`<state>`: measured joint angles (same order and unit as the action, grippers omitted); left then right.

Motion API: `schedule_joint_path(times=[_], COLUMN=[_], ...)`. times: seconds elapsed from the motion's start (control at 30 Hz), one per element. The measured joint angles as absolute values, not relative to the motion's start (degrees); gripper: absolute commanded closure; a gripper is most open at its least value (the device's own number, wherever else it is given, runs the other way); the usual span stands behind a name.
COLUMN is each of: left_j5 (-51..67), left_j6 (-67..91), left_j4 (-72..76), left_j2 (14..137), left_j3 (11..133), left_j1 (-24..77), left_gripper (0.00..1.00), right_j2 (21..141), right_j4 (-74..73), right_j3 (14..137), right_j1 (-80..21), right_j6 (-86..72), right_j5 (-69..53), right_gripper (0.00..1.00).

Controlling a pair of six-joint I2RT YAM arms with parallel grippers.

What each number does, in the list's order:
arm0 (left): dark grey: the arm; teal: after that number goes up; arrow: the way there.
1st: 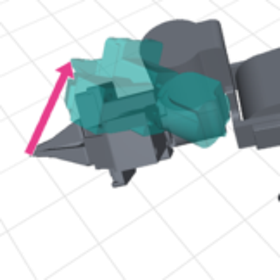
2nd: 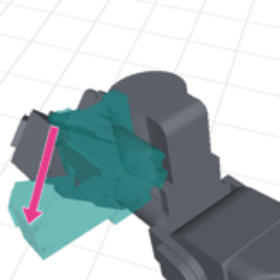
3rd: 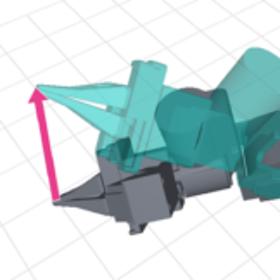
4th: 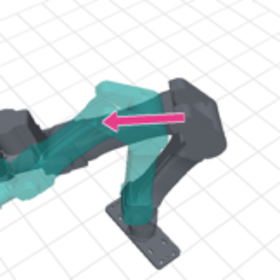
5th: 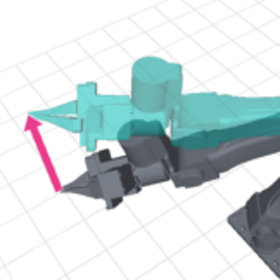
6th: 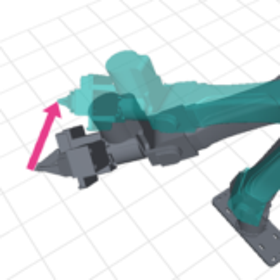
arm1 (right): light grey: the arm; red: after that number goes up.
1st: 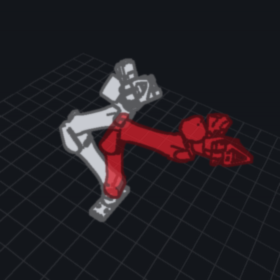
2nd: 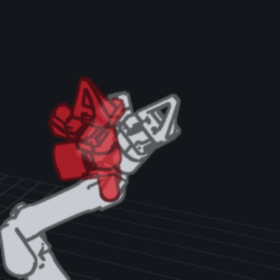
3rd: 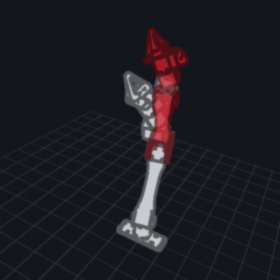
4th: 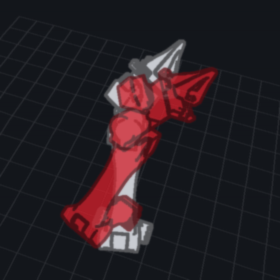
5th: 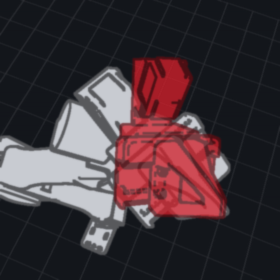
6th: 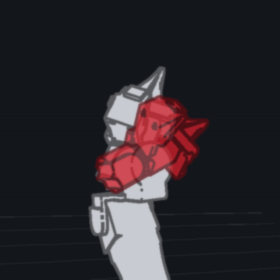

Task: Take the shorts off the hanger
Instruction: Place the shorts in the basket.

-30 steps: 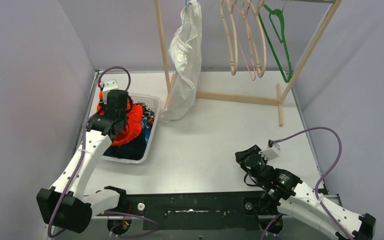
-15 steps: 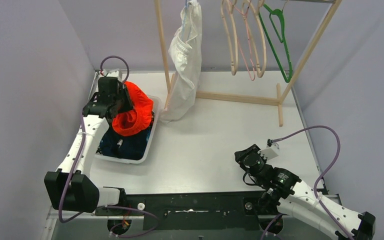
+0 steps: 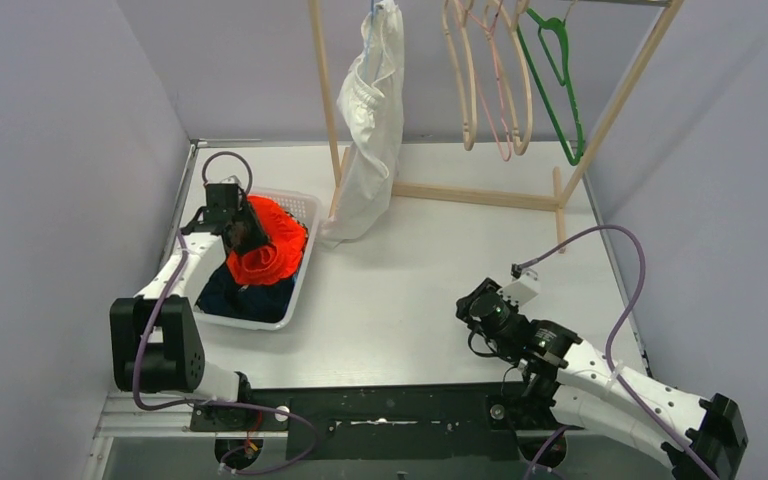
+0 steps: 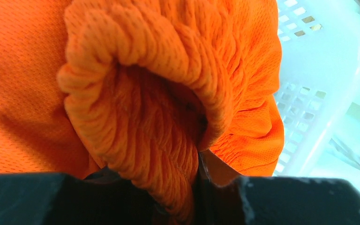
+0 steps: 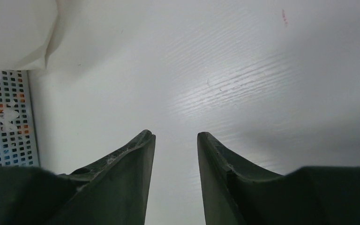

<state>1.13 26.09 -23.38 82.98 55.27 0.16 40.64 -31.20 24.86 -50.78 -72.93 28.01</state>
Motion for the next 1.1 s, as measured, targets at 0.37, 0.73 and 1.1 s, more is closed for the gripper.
schedule_joint_path(times=[0.37, 0.73, 1.1], left_j5=[-0.4, -3.8, 3.0], left_j6=[26.6, 26.8, 26.6], left_j4=[-24.0, -29.4, -27.2], left_j2=[78.8, 67.0, 84.9], left_j3=[54.8, 55.1, 57.9], left_j1=[0.3, 0.3, 0.4], left_gripper=[0.35, 0.31, 0.77], right_j2=[45.1, 42.2, 43.7], right_j4=[-27.7, -22.5, -21.7], right_j3=[27.7, 27.7, 27.5], right_j1=[-50.8, -50.8, -50.8], right_j6=[-67.3, -63.6, -63.8], right_j5=[25.1, 24.3, 23.0], right_gripper=[0.49, 0.42, 0.42])
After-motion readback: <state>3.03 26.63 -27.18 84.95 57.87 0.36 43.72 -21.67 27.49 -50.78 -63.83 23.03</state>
